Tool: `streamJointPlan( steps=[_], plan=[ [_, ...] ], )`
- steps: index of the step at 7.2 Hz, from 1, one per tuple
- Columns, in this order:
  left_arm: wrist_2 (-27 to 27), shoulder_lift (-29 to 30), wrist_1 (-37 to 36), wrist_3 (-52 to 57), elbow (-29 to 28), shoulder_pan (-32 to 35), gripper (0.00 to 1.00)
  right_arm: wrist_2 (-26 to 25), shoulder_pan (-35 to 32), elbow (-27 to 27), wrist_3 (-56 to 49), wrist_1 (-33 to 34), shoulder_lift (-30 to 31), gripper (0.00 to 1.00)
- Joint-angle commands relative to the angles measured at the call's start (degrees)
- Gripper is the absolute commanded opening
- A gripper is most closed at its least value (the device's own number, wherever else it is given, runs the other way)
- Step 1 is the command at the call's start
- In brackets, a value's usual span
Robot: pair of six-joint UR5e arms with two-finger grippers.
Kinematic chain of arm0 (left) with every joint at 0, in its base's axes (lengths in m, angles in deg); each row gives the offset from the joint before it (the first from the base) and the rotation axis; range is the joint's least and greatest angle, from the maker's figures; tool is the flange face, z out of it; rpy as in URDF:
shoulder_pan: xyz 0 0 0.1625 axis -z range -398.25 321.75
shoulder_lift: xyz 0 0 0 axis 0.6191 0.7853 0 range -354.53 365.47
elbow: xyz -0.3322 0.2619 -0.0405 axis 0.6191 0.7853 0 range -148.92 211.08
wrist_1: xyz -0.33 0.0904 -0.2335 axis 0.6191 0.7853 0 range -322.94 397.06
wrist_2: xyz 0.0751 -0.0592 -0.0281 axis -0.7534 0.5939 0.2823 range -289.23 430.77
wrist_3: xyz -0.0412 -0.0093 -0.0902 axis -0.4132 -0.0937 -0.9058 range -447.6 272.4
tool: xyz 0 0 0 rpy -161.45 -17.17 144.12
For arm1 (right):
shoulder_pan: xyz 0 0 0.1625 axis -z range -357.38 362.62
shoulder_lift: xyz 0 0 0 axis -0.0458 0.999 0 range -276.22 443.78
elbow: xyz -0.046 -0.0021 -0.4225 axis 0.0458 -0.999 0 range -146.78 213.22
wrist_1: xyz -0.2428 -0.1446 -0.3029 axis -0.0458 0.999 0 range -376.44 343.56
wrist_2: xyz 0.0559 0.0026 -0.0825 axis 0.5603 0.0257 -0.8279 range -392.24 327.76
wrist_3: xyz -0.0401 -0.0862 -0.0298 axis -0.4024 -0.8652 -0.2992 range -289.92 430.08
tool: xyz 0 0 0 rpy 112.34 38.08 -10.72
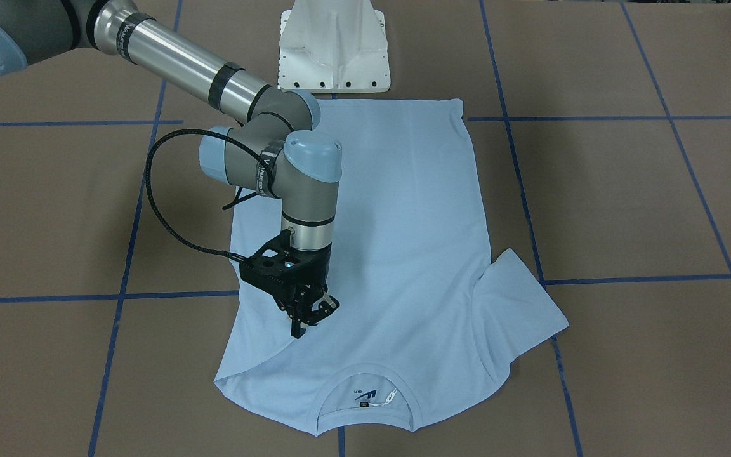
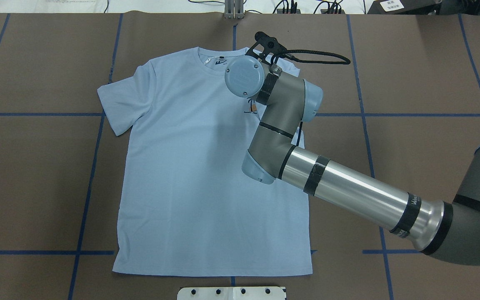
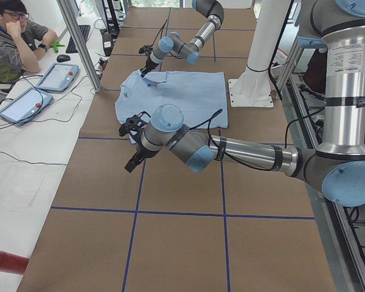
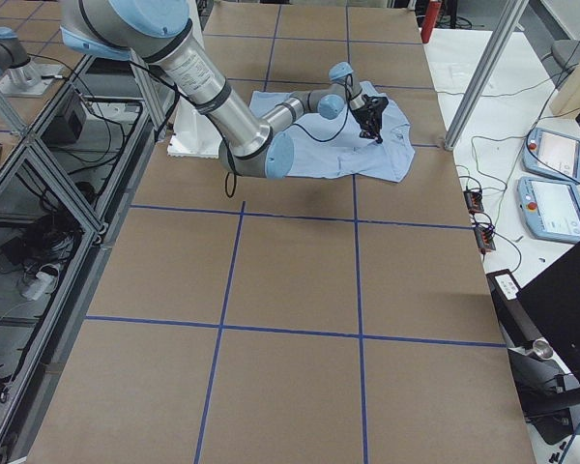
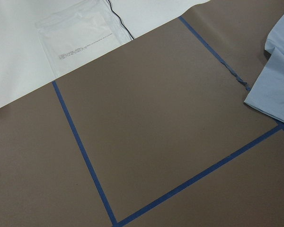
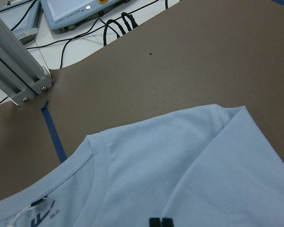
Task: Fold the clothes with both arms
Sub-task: 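Fold the grasped sleeve inward across the shirt body with the right gripper, then release the sleeve and raise the right gripper away from the shirt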
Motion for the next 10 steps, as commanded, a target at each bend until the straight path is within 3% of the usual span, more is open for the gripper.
streamJointPlan(
  steps=[1, 2, 4, 5, 6, 7, 8, 9, 10],
  plan=[
    [-0.09, 0.77, 0.09, 0.0, -0.33, -0.09, 1.0, -0.32, 0.49, 0.02, -8.29, 0.02, -0.25, 1.0],
    [0.0, 1.03, 2.18, -0.09, -0.25, -0.09, 1.0, 0.81, -0.29, 0.37, -14.25, 0.2, -0.69, 1.0],
    [-0.18, 1.38, 7.01, -0.26, -0.07, -0.52, 1.0, 12.97, -5.8, 3.68, -25.49, 3.68, -0.09, 1.0],
    [-0.44, 4.78, 6.51, -5.14, -1.46, -3.83, 1.0, 18.52, -9.14, 8.76, -32.0, 9.19, 1.31, 1.0],
    [-1.05, 8.12, 7.2, -19.28, -3.04, -6.82, 1.0, 24.49, -13.87, 16.11, -39.37, 13.95, 4.81, 1.0],
    [-5.75, 10.16, 7.38, -26.99, -3.15, -9.73, 0.99, 31.86, -19.23, 22.19, -48.15, 17.04, 9.28, 1.0],
    [-9.72, 12.79, 7.38, -36.64, -4.54, -13.93, 0.86, 38.89, -25.46, 25.91, -57.54, 17.68, 14.11, 1.0],
    [-12.19, 17.08, 7.56, -45.44, -8.38, -16.67, 0.66, 44.88, -31.79, 26.64, -66.78, 17.77, 17.55, 1.0],
    [-14.83, 19.47, 9.65, -49.44, -11.64, -20.01, 0.57, 49.21, -37.33, 26.47, -76.53, 17.78, 20.89, 1.0]
  ],
)
